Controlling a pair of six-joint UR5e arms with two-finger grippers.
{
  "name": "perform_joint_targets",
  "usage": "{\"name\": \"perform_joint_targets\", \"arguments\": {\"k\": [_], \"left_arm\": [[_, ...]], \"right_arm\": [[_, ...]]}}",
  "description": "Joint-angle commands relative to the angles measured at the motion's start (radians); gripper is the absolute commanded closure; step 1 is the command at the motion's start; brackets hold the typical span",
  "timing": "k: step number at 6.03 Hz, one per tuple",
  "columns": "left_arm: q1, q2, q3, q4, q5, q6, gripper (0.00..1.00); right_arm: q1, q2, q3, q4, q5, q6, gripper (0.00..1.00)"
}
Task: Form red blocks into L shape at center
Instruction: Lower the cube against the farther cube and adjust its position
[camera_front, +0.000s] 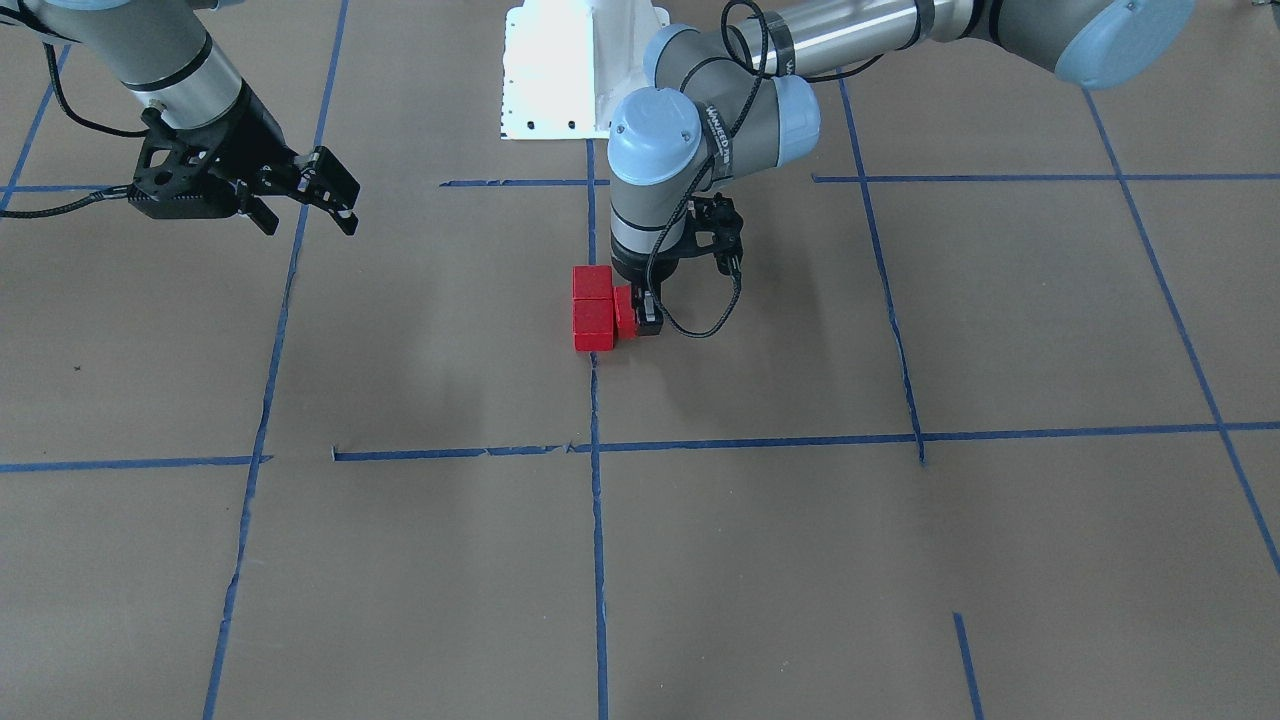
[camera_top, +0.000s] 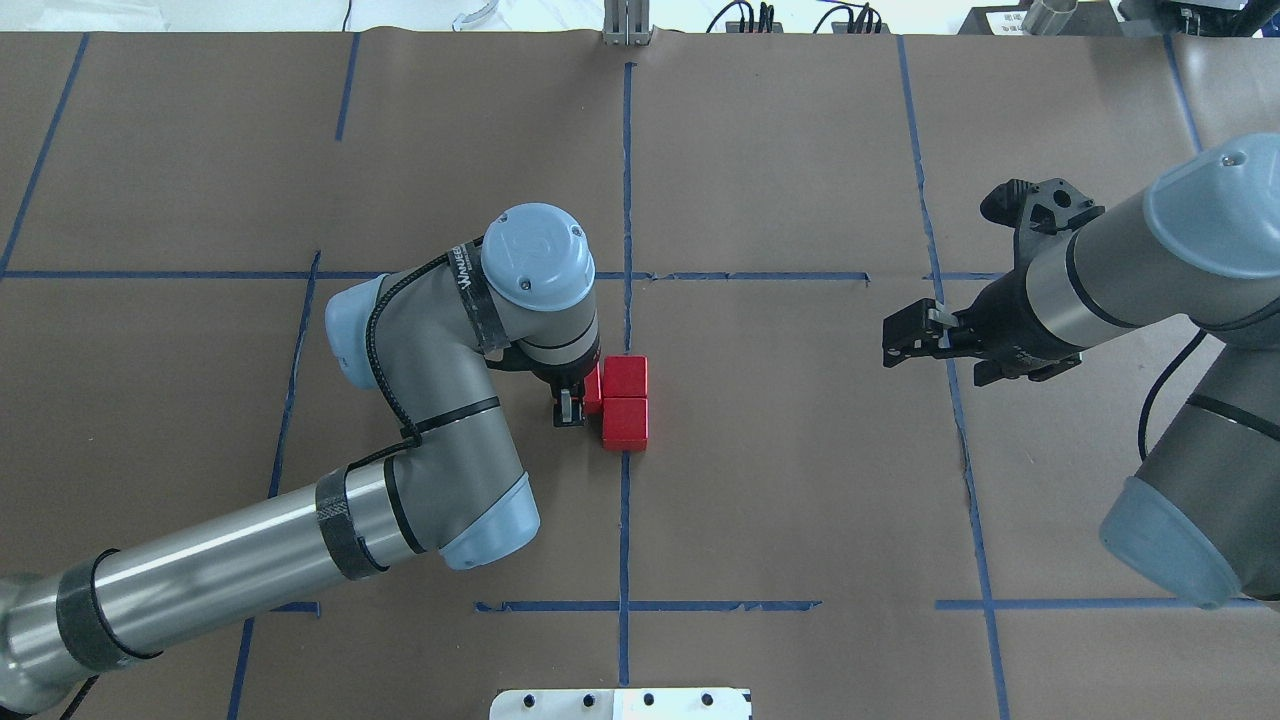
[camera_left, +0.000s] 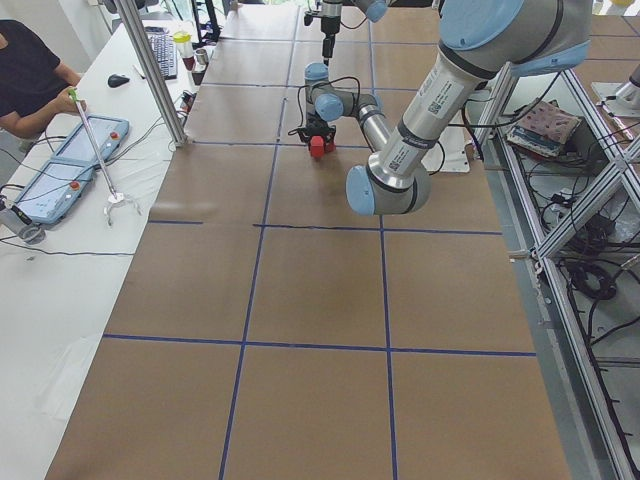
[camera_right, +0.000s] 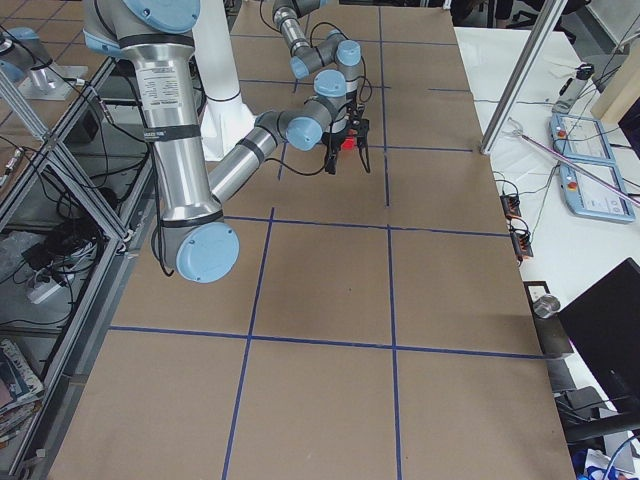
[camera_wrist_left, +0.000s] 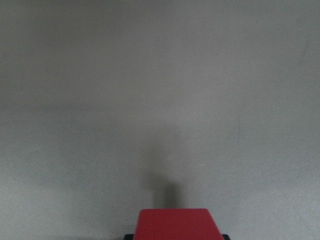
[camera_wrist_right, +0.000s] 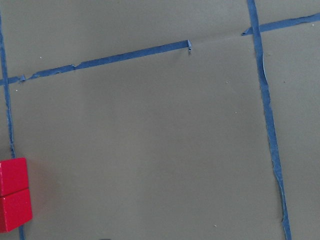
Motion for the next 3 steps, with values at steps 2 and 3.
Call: {"name": "perform_joint_targets", "arguments": {"k": [2,3], "left_arm": [[0.000,-0.002,0.002,-0.003,0.018,-0.002,0.97],[0.000,-0.002,0.007,-0.018,0.021,-0.002,0.97]], "right_arm": [[0.000,-0.001,0.000,0.000,0.000,0.000,0.00],[-0.002,-0.001,0.000,0.000,0.000,0.000,0.00]]}}
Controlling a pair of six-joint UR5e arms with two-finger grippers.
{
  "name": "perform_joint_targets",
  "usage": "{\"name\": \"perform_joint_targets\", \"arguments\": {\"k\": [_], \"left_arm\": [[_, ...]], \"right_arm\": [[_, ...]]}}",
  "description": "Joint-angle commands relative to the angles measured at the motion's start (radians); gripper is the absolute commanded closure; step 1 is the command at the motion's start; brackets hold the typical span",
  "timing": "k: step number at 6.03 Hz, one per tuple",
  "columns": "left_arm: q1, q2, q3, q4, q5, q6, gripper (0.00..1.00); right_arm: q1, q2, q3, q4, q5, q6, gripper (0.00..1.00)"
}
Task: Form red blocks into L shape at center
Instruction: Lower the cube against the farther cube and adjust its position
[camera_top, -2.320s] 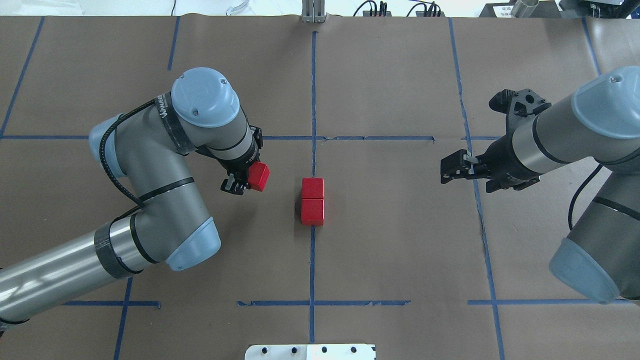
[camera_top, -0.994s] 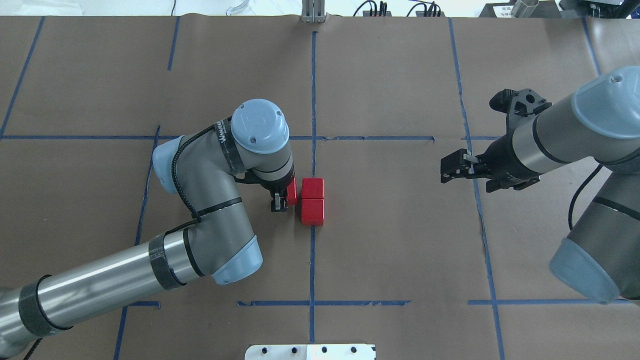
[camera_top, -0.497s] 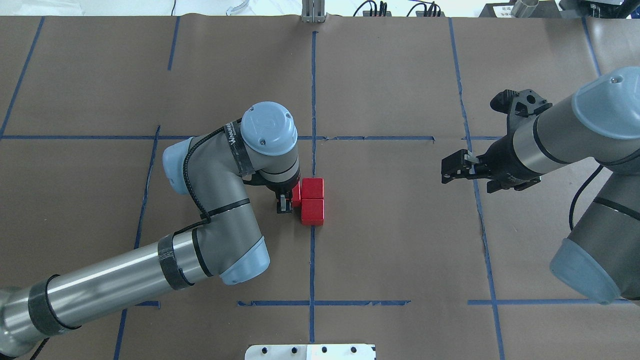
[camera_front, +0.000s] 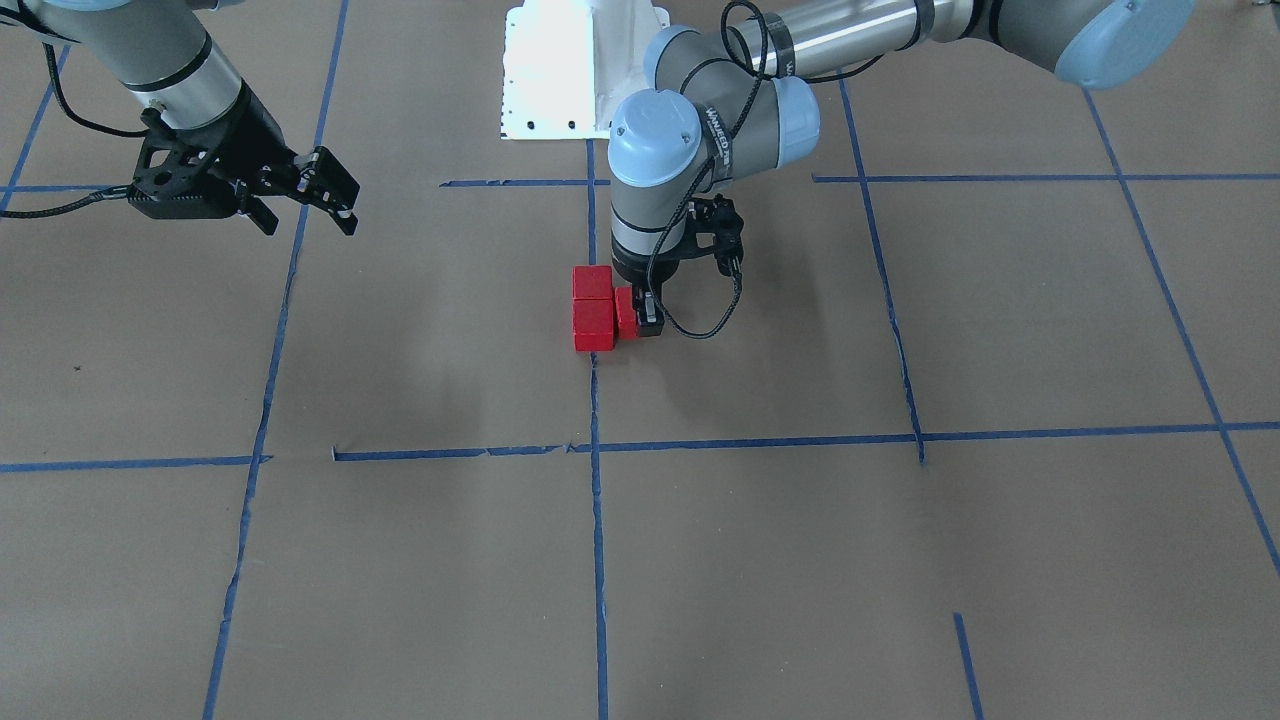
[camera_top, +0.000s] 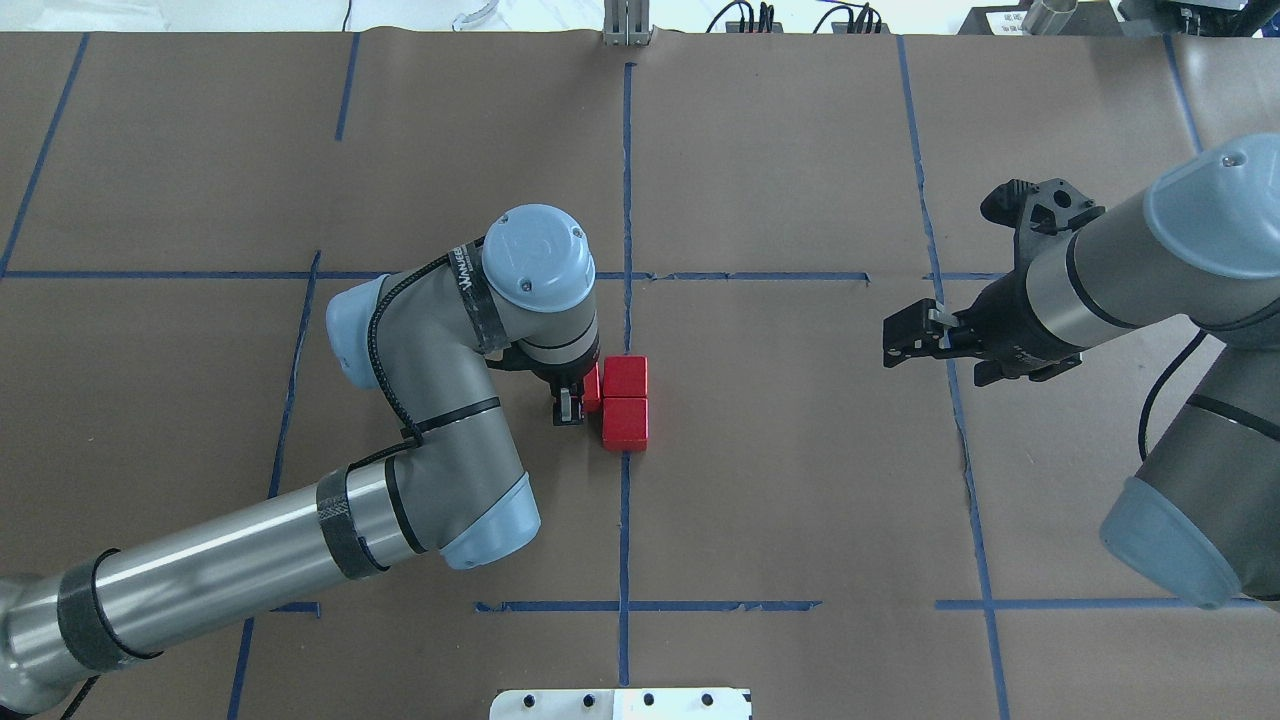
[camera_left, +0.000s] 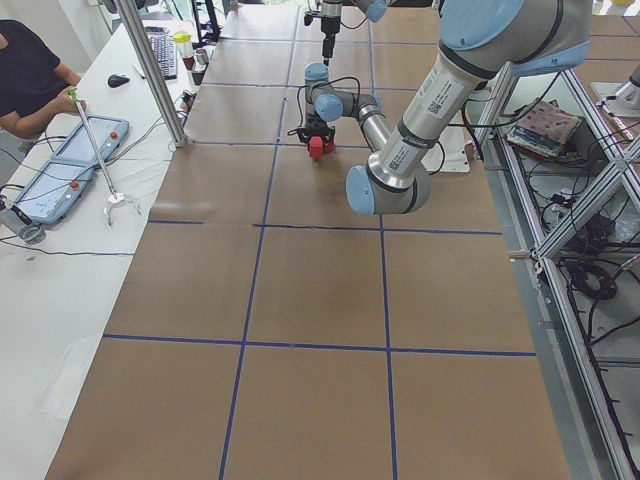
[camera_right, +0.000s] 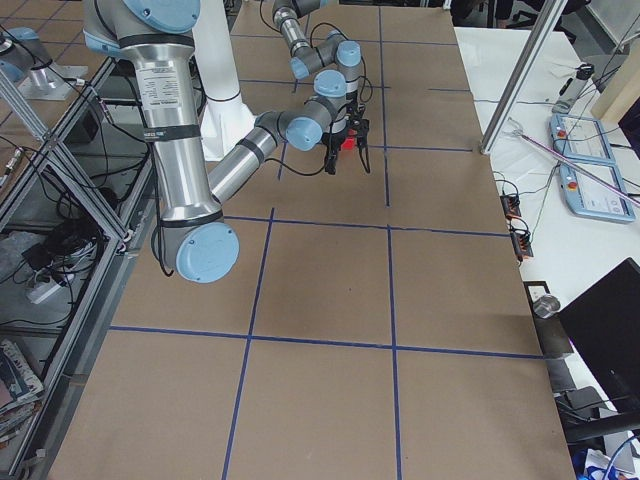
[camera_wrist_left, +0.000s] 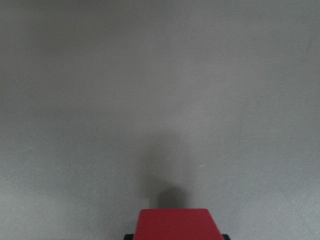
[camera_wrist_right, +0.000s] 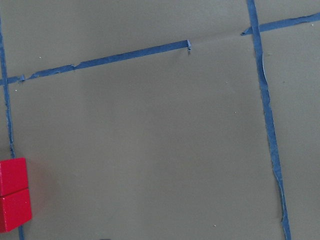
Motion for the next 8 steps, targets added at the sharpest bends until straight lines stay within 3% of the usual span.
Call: {"name": "perform_joint_targets", "arguments": {"k": [1,8], "left_arm": [[0.000,-0.002,0.012,-0.016,0.005,0.002,0.97],[0.006,-0.006,0.031,-0.030,0.005,0.005,0.95]], "right_arm": [[-0.001,0.000,0.000,0.000,0.000,0.000,0.00],[0.000,0.000,0.000,0.000,0.000,0.000,0.00]]}}
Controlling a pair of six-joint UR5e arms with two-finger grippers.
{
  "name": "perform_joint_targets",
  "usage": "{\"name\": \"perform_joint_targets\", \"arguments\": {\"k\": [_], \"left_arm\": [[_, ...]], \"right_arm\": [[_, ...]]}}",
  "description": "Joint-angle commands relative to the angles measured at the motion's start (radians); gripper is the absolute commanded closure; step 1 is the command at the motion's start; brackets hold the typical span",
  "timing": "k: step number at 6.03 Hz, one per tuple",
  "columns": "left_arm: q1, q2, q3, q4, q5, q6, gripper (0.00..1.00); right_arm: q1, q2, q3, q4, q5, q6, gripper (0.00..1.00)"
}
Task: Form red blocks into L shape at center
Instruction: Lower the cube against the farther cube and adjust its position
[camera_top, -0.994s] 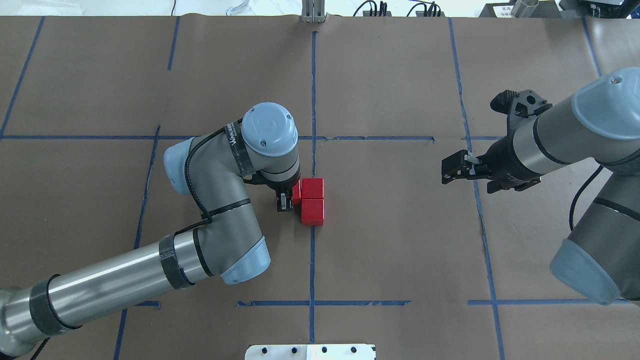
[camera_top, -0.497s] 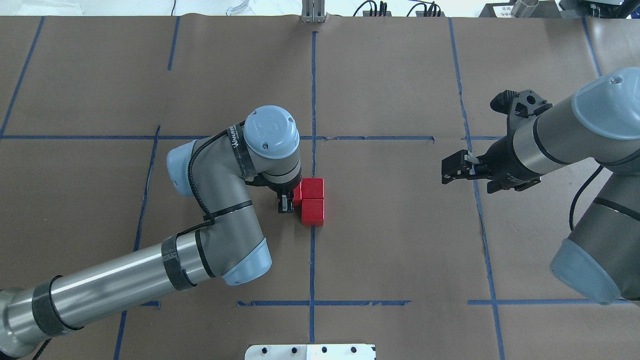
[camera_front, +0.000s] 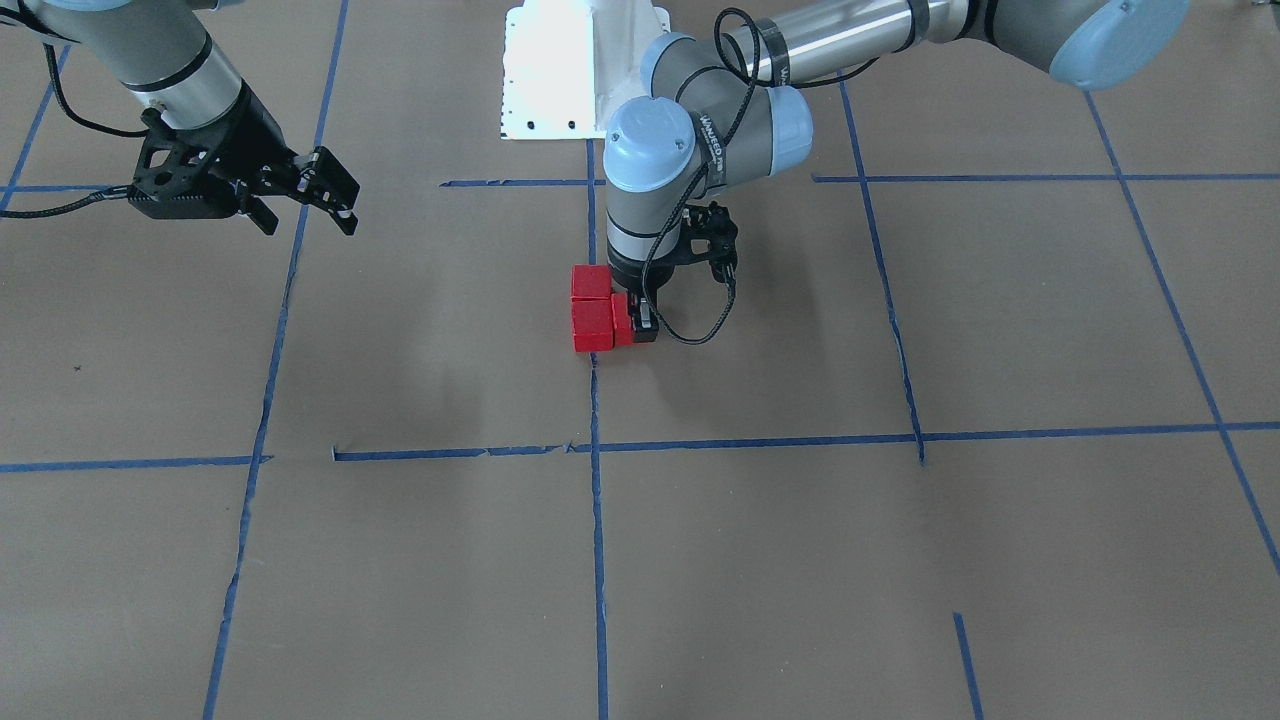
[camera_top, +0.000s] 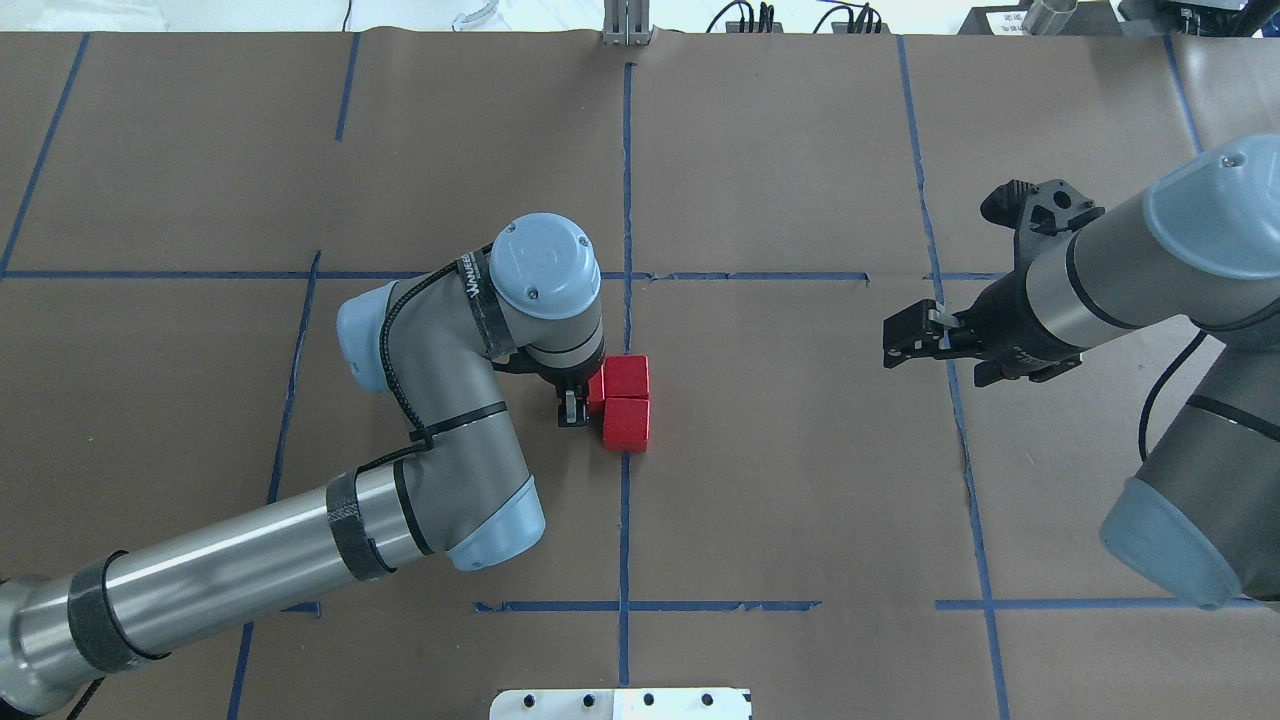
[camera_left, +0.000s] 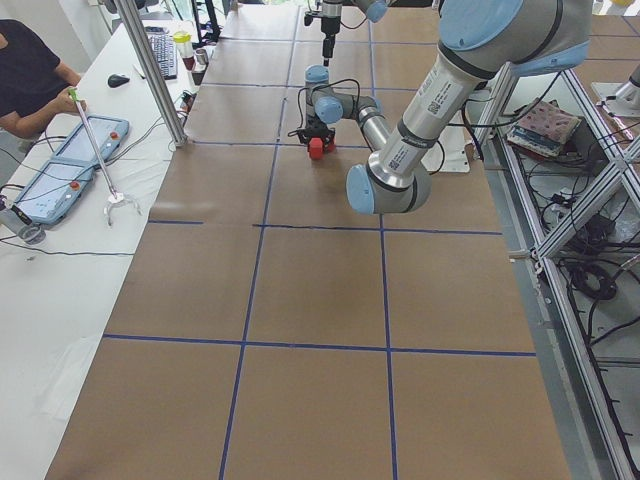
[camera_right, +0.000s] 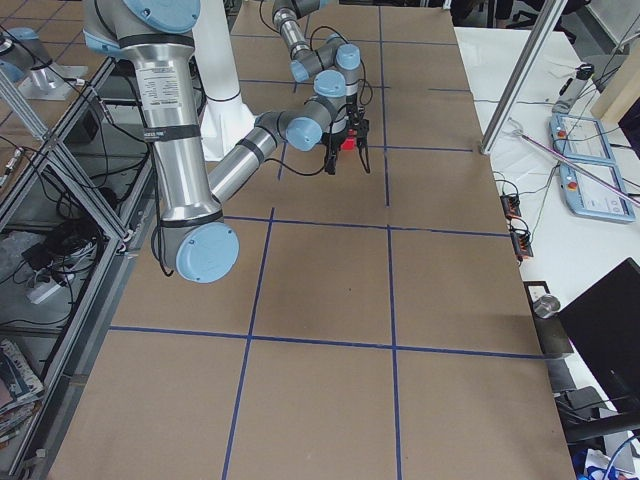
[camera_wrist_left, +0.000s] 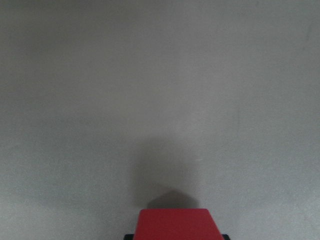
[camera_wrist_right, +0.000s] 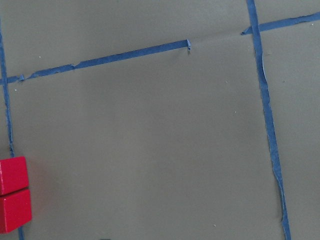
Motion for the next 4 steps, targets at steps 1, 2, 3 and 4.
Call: {"name": "perform_joint_targets", "arguments": {"k": [1,2,3,4], "left_arm": [[-0.001,-0.002,0.002,-0.001,0.009,-0.001,0.94],[-0.001,-0.006,0.002,0.001,0.014,-0.003,0.90],[-0.001,-0.008,0.002,0.002,0.015,-0.006,0.01],[-0.001,-0.008,0.002,0.002,0.015,-0.004,0.00]], "right_arm": [[-0.001,0.000,0.000,0.000,0.000,0.000,0.00],[-0.001,0.000,0.000,0.000,0.000,0.000,0.00],[-0.001,0.000,0.000,0.000,0.000,0.000,0.00],[-0.001,0.000,0.000,0.000,0.000,0.000,0.00]]}}
